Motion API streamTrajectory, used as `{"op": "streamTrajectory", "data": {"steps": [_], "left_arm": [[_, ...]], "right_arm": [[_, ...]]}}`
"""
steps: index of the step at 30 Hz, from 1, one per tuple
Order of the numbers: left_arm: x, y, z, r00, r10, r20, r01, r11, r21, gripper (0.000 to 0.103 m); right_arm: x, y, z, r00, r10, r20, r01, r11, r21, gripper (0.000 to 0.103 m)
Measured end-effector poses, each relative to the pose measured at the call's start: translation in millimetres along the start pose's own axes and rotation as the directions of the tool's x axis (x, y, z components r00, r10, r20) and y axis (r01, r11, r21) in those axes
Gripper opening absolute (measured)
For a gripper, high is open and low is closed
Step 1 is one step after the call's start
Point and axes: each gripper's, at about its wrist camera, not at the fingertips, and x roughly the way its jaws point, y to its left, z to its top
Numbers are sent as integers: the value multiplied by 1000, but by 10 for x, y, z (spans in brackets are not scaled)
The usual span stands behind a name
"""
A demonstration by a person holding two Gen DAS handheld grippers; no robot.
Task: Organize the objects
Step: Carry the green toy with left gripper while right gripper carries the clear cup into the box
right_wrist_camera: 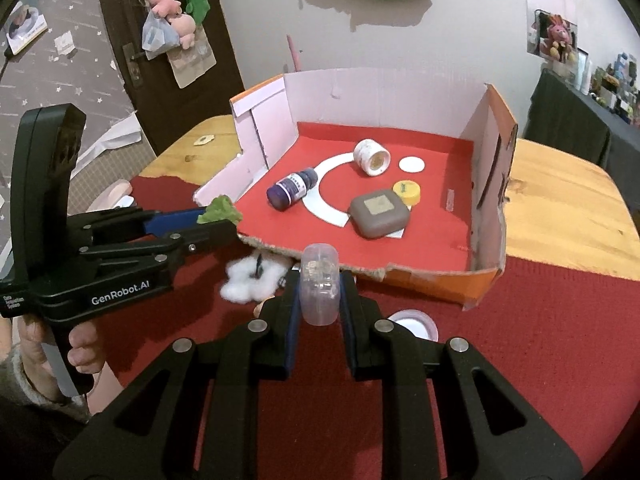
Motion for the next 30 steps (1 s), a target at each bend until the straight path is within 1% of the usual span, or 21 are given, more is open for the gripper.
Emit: {"op": "streamTrajectory", "data": {"steps": [14, 21, 30], "left_arm": [[220, 20, 227, 999, -21, -39, 21, 1000, 6, 32], [328, 36, 330, 998, -26, -60, 27, 1000, 15, 32], [562, 61, 354, 992, -50, -120, 52, 998, 20, 32]], "right_arm": [[153, -142, 262, 1000, 11, -16, -11, 1000, 1, 17], [286, -187, 358, 999, 23, -41, -22, 1000, 3, 17], [517, -202, 424, 995, 37, -95, -38, 999, -7, 17]]}}
